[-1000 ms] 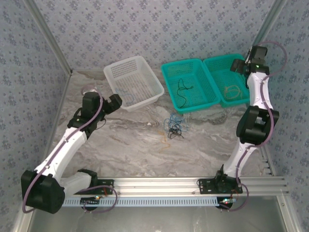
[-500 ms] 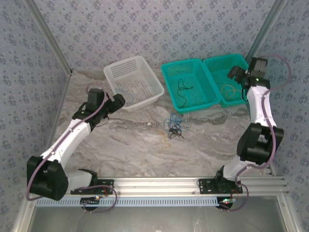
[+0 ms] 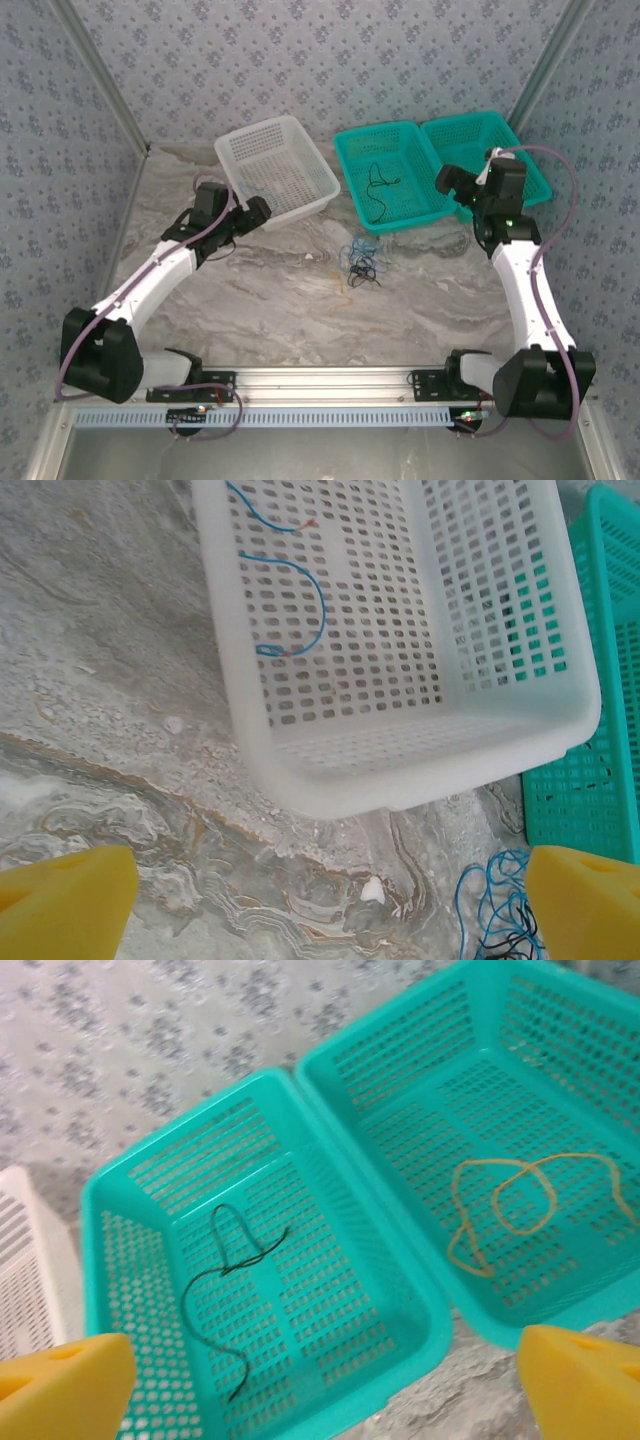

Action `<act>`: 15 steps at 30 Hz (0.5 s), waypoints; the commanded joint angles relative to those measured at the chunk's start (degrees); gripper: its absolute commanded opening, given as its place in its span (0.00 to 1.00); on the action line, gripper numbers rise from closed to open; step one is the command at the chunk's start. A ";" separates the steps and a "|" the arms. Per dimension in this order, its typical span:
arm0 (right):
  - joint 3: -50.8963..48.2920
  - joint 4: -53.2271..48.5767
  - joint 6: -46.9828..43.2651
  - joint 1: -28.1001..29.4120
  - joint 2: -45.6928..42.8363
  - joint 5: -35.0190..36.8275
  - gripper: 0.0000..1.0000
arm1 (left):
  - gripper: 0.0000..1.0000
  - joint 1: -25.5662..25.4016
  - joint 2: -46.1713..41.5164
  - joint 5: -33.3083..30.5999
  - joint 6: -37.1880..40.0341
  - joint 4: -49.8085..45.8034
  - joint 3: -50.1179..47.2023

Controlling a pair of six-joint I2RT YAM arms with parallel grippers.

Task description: Untangle the cables

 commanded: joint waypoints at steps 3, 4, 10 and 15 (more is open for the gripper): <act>-8.61 4.76 3.37 6.16 -6.39 -3.03 1.00 | 0.99 -3.85 1.86 -1.69 1.08 0.35 3.68; -10.42 6.03 3.75 7.37 -7.36 -3.29 1.00 | 0.99 -4.75 2.16 -2.17 1.22 0.26 3.91; -14.81 5.63 4.21 14.64 -11.45 -0.69 1.00 | 0.99 -9.94 4.25 -4.61 1.17 0.73 4.61; -16.35 6.26 4.87 18.46 -13.10 0.94 1.00 | 0.99 -13.44 6.83 -5.02 0.86 1.12 5.44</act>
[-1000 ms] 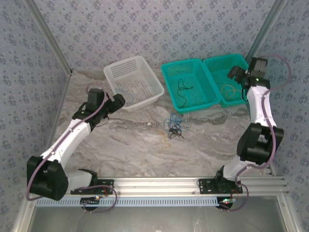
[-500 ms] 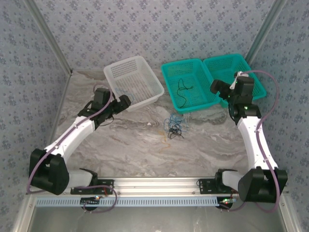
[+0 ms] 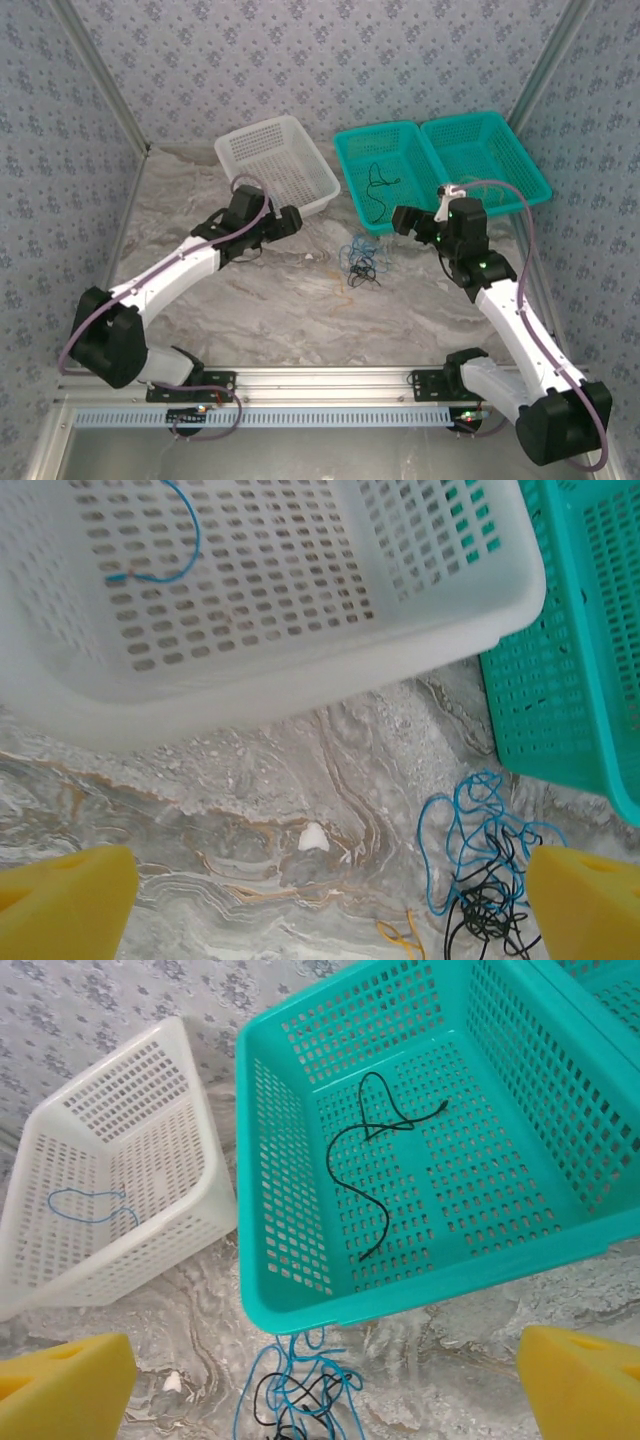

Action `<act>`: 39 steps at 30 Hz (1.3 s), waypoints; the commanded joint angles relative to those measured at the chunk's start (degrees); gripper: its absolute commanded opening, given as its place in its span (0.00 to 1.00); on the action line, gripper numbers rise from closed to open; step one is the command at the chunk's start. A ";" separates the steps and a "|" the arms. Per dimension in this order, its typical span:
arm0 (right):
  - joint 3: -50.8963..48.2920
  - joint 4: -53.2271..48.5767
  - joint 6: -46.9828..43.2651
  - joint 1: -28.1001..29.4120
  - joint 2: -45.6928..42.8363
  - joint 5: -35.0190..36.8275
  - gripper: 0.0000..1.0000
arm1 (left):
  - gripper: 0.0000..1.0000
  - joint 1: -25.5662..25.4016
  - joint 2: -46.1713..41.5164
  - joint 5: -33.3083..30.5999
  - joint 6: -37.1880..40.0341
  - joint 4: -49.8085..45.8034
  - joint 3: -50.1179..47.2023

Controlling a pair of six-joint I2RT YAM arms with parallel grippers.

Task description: Untangle the cables

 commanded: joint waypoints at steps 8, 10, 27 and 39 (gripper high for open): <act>-7.22 8.87 3.74 5.23 -4.17 0.08 1.00 | 0.99 -8.24 4.46 -0.99 0.18 0.88 2.18; -8.17 9.04 3.73 5.89 -4.92 1.23 1.00 | 0.99 -9.52 5.66 -0.64 0.66 0.14 2.31; -13.78 10.37 6.38 6.82 -8.97 4.18 1.00 | 0.99 -17.00 13.46 1.91 8.82 3.04 3.40; -14.58 10.84 6.87 6.81 -8.18 0.32 1.00 | 0.77 -20.17 22.09 0.53 9.45 -12.45 13.16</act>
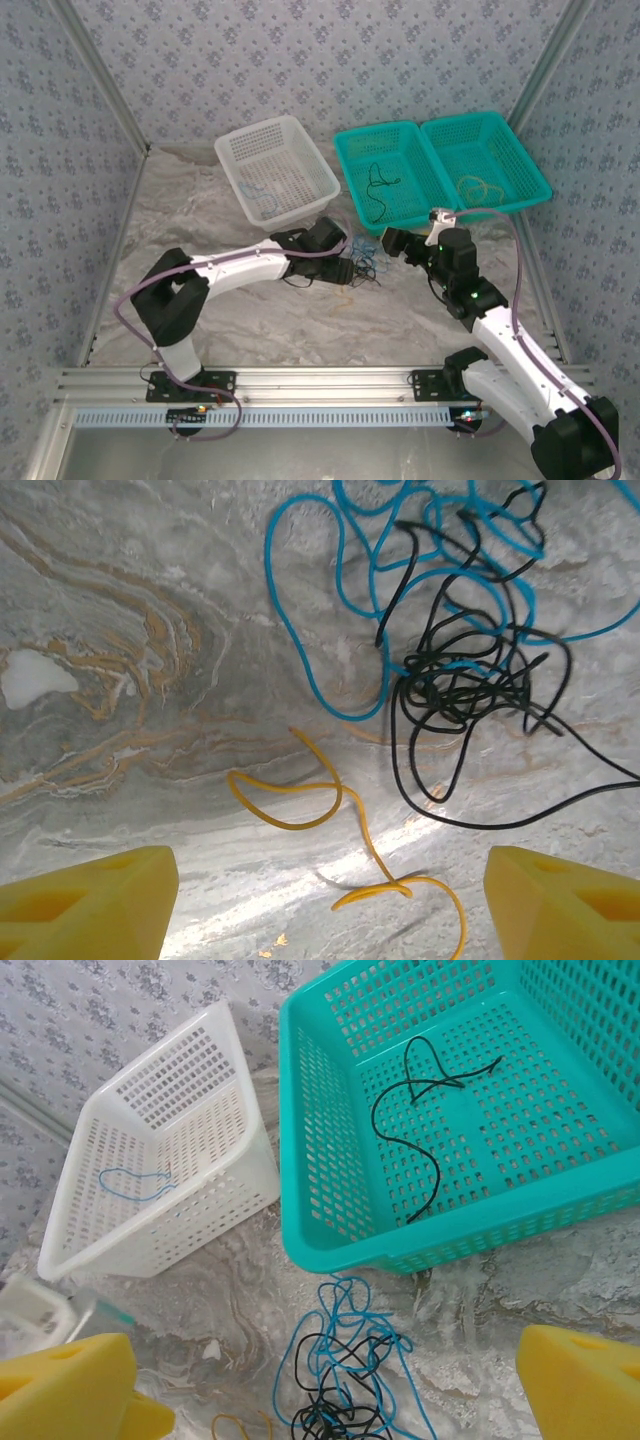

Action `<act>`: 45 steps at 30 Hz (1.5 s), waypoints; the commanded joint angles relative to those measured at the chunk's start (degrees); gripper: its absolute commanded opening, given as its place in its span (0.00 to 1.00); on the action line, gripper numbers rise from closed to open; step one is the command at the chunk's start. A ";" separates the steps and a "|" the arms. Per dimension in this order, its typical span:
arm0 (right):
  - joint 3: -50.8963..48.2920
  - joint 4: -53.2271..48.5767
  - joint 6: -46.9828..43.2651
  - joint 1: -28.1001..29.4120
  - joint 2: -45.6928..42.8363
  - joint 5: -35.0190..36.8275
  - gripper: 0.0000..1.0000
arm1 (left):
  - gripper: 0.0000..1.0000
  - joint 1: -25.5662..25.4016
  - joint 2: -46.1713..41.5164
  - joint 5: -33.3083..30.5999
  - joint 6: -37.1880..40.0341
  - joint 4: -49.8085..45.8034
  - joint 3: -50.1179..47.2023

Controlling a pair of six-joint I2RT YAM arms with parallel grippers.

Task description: Untangle the cables

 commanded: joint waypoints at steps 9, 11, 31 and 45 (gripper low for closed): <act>-2.02 2.81 -1.18 0.45 0.33 -5.51 1.00 | 0.57 -0.27 6.60 -1.51 -1.40 -8.86 7.21; -2.14 3.35 -3.24 0.45 0.95 -9.64 1.00 | 0.52 -0.20 7.48 -2.03 -1.51 -8.98 7.98; -10.57 13.52 -23.93 15.45 2.85 -11.83 0.85 | 0.00 5.50 -6.32 14.25 -1.78 10.51 -0.40; -11.38 38.44 -13.83 16.77 18.73 1.87 0.95 | 0.00 6.24 -10.75 27.27 -0.28 21.12 -2.49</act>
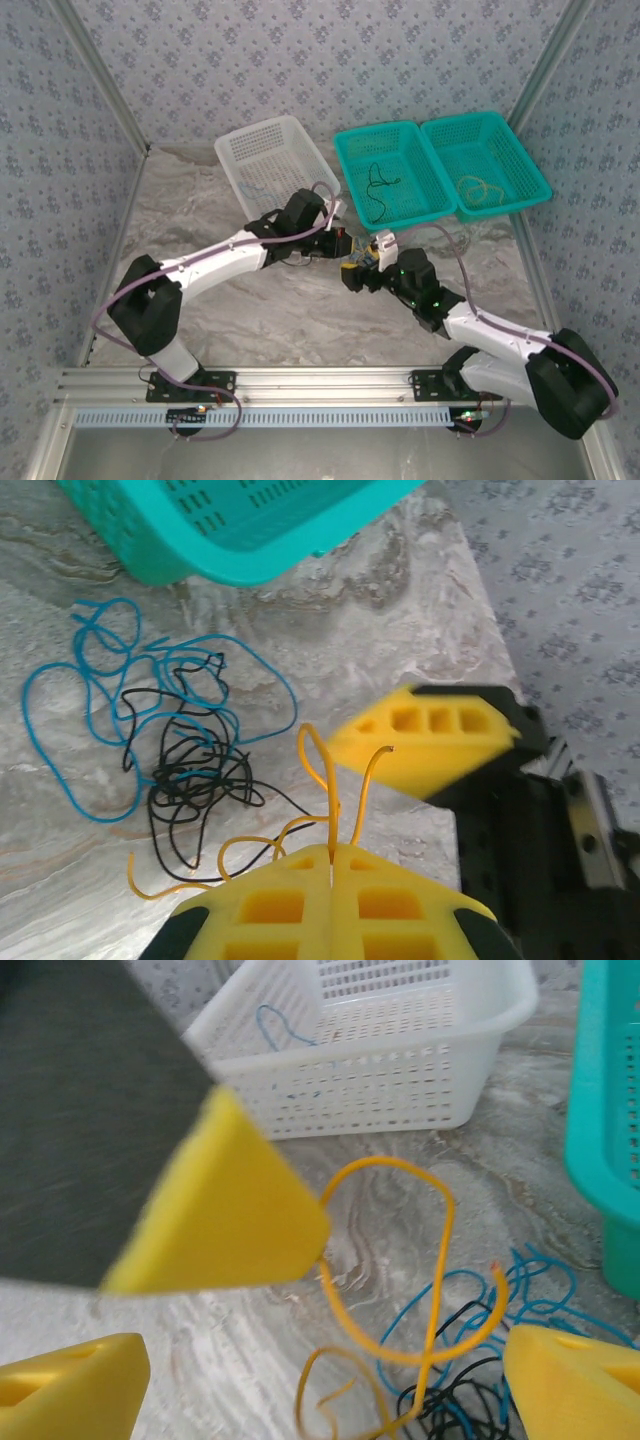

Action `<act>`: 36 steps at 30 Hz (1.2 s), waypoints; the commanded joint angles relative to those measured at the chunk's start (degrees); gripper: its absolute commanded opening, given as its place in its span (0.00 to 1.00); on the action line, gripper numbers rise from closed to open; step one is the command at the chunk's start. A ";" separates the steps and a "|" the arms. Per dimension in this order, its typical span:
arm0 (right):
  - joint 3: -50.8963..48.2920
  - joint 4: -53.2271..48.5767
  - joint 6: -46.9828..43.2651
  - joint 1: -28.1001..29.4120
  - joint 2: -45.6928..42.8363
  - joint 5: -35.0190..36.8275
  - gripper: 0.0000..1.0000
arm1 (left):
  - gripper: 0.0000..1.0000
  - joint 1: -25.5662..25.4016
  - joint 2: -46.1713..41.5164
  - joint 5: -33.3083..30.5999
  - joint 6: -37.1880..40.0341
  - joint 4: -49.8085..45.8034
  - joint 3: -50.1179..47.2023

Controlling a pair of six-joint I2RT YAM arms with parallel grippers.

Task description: Untangle the cables

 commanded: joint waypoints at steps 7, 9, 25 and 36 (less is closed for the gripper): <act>2.58 14.05 -1.36 0.28 10.65 6.92 0.60 | 0.00 0.04 -4.81 4.57 2.19 7.06 -2.97; 2.92 14.19 -2.72 0.19 10.29 5.37 0.42 | 0.00 0.11 -5.33 4.14 2.48 6.74 -3.09; 21.04 -19.57 -9.74 -21.05 2.03 -6.01 0.00 | 0.99 8.22 -15.00 -12.42 -4.97 10.92 -14.62; 42.77 -28.47 -13.87 -42.08 19.35 8.50 0.00 | 0.99 8.16 -17.19 -15.20 -7.54 16.89 -24.72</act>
